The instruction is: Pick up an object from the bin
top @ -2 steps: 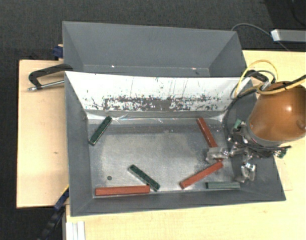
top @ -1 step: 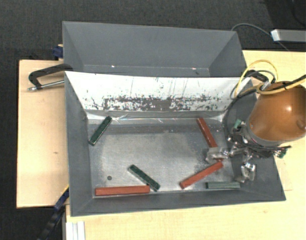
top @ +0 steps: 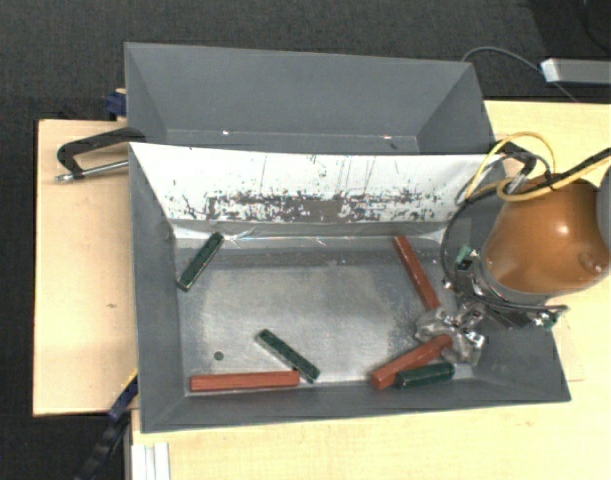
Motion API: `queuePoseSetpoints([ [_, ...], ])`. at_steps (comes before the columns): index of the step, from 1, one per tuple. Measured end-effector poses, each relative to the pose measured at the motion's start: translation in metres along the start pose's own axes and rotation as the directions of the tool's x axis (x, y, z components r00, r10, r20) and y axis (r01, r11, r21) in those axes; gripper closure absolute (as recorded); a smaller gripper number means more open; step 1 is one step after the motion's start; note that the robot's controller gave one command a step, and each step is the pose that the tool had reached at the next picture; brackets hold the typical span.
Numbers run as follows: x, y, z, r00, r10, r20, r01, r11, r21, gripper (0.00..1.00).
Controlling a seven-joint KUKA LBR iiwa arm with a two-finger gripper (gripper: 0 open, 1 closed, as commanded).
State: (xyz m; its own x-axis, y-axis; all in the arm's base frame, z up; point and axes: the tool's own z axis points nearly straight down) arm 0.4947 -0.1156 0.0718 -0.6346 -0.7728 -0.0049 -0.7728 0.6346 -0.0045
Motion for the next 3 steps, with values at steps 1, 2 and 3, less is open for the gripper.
queuePoseSetpoints([
  [1,0.0,0.0,0.0,1.0,0.0,0.0,0.0,1.0,0.0,1.0],
  [2,0.007,-0.033,-0.111,0.999,0.035,-0.001,-0.035,0.999,-0.002,1.0],
  [3,0.007,-0.033,-0.111,0.999,0.035,-0.001,-0.035,0.999,-0.002,1.0],
])
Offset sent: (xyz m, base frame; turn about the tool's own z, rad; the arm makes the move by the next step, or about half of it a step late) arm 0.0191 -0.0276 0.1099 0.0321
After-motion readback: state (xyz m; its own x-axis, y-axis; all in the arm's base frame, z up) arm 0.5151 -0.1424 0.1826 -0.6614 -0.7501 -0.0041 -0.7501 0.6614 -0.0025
